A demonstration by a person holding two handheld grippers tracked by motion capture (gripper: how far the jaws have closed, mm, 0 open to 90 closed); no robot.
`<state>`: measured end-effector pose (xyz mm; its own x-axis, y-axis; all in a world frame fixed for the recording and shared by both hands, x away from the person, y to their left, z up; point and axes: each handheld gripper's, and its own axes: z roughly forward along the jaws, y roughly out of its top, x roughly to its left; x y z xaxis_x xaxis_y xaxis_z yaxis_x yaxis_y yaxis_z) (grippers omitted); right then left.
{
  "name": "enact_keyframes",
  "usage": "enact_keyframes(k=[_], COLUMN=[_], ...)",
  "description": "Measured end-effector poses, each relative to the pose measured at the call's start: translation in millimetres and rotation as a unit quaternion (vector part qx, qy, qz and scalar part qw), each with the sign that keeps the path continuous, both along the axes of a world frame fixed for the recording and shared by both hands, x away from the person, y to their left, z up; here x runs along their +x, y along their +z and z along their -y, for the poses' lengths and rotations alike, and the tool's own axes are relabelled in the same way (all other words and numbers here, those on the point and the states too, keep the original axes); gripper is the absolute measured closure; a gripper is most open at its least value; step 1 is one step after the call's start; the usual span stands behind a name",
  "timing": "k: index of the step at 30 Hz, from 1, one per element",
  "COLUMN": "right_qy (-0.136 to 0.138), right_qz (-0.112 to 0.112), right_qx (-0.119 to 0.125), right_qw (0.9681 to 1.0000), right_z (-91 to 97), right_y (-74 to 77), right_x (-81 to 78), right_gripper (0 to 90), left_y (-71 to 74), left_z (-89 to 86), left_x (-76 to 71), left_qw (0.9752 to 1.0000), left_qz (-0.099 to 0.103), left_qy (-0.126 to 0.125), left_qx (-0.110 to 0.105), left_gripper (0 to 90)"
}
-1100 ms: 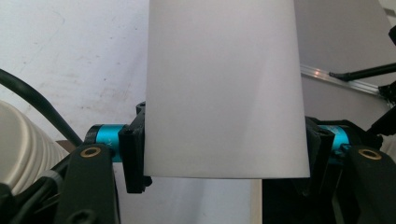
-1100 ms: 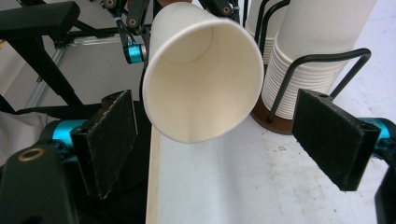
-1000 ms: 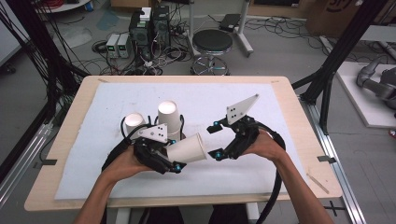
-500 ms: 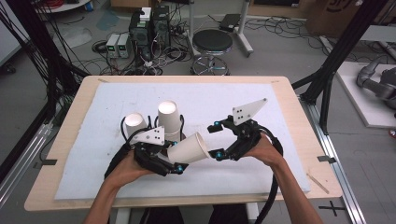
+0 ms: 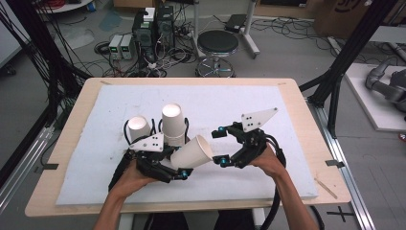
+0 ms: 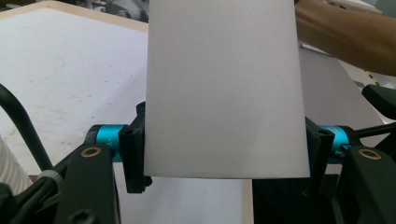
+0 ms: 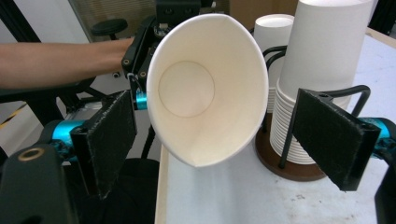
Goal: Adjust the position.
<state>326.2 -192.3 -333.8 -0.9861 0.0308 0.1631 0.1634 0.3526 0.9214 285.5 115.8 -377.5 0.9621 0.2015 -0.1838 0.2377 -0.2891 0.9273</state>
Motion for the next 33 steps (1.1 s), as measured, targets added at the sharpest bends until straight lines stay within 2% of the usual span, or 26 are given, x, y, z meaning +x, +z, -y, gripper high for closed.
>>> enact_keyframes(k=[5, 9, 22, 33], right_qy=[0.000, 0.001, 0.006, 0.015], right_qz=[-0.005, -0.004, -0.008, -0.016], right_qx=[0.007, 0.017, 0.028, 0.040], right_qw=[1.0000, 0.9998, 0.9996, 0.9990], right_z=[-2.8, -5.1, -14.1, -20.2], right_y=[-3.2, -4.6, -9.0, -12.6], right_x=[-1.2, -0.8, -0.6, -0.5], right_gripper=[14.8, 14.8, 14.8, 15.3], left_y=[-1.4, -2.5, -3.3, -3.8], left_z=[-2.5, -3.6, -1.3, 1.6], left_x=[-0.6, -1.0, -1.6, -2.8], left_qw=[0.9997, 0.9995, 0.9992, 0.9980], left_qz=[0.003, 0.001, 0.007, 0.013], left_qy=[0.005, 0.004, 0.001, 0.000], left_qx=[-0.024, -0.032, -0.039, -0.062], left_gripper=[36.0, 36.0, 36.0, 36.0])
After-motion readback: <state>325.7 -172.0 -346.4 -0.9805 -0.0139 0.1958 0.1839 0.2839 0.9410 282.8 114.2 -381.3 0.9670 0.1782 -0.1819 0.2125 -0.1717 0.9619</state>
